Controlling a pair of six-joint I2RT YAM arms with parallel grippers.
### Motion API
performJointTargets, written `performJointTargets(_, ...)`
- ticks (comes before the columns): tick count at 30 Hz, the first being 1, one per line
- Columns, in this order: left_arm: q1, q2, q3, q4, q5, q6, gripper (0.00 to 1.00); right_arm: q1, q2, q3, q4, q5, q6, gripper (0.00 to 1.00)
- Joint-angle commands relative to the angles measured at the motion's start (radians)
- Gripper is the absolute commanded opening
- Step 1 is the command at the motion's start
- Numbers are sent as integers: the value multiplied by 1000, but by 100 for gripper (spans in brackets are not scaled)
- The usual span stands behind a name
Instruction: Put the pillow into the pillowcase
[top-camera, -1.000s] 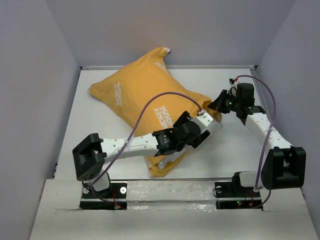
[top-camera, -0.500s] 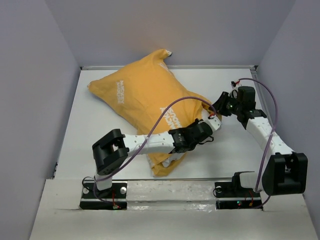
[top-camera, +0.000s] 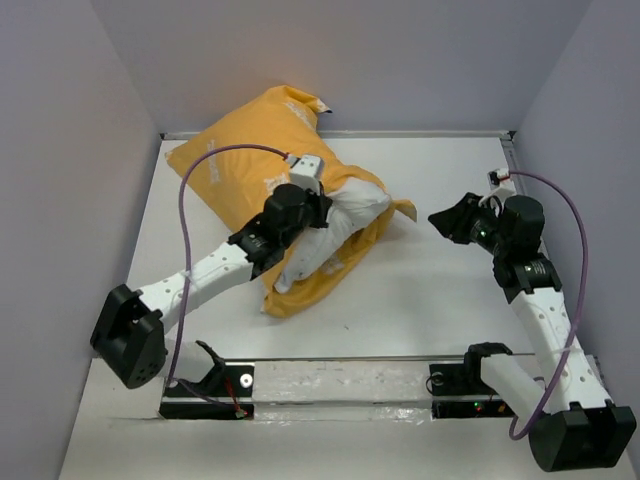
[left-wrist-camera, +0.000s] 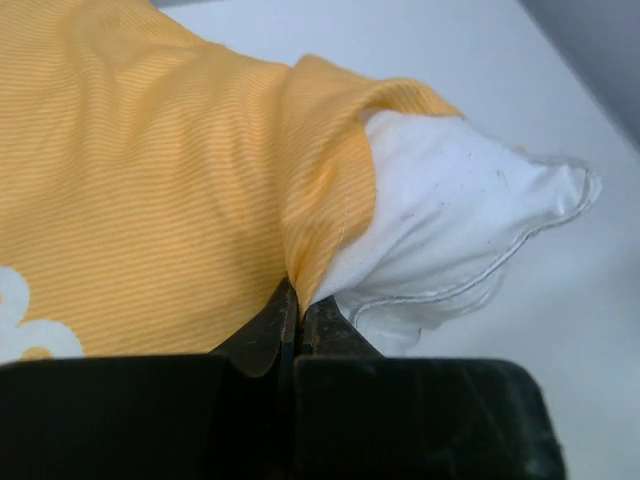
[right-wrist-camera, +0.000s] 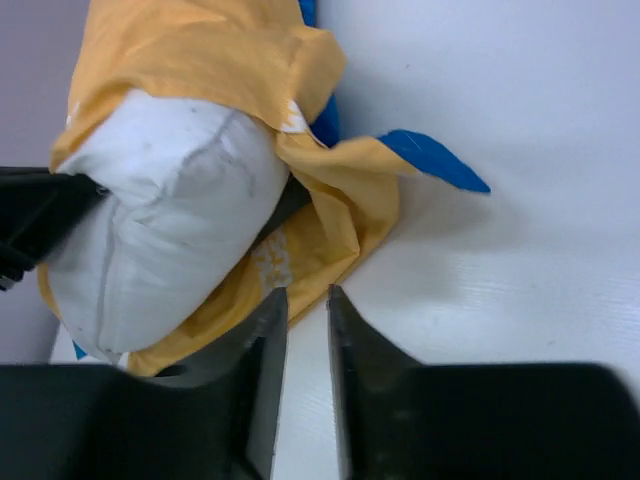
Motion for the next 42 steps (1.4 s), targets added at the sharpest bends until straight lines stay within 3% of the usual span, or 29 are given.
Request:
performJointTargets(1, 123, -102, -85, 317, 266, -217, 0, 28, -16, -113, 53, -29, 69, 18)
performJointTargets(3, 173, -110, -122, 414, 374, -321, 0, 90, 33, -149, 121, -31, 103, 0)
performJointTargets(6, 191, -107, -124, 448, 423, -372, 0, 225, 81, -192, 242, 14, 158, 0)
performJointTargets(7, 194, -106, -121, 456, 437, -386, 0, 264, 98, -202, 361, 32, 201, 0)
performJointTargets(9, 195, -99, -121, 497, 465, -418, 0, 362, 174, -212, 443, 92, 238, 11)
performJointTargets(13, 200, -79, -122, 551, 497, -481, 0, 444, 334, -247, 696, 178, 342, 29)
performJointTargets(17, 203, -82, -145, 594, 500, -515, 0, 490, 429, -277, 765, 366, 387, 41)
performJointTargets(24, 209, -116, -182, 643, 491, -555, 0, 490, 474, -291, 741, 575, 370, 44)
performJointTargets(27, 209, -119, -199, 666, 493, -577, 0, 490, 470, -268, 680, 639, 329, 51)
performJointTargets(34, 209, -101, -240, 750, 516, -635, 0, 490, 596, -195, 696, 626, 338, 51)
performJointTargets(41, 211, -67, -245, 778, 526, -635, 0, 499, 636, -144, 675, 639, 339, 47)
performJointTargets(42, 211, -64, -245, 781, 528, -636, 0, 499, 642, -141, 666, 649, 341, 30)
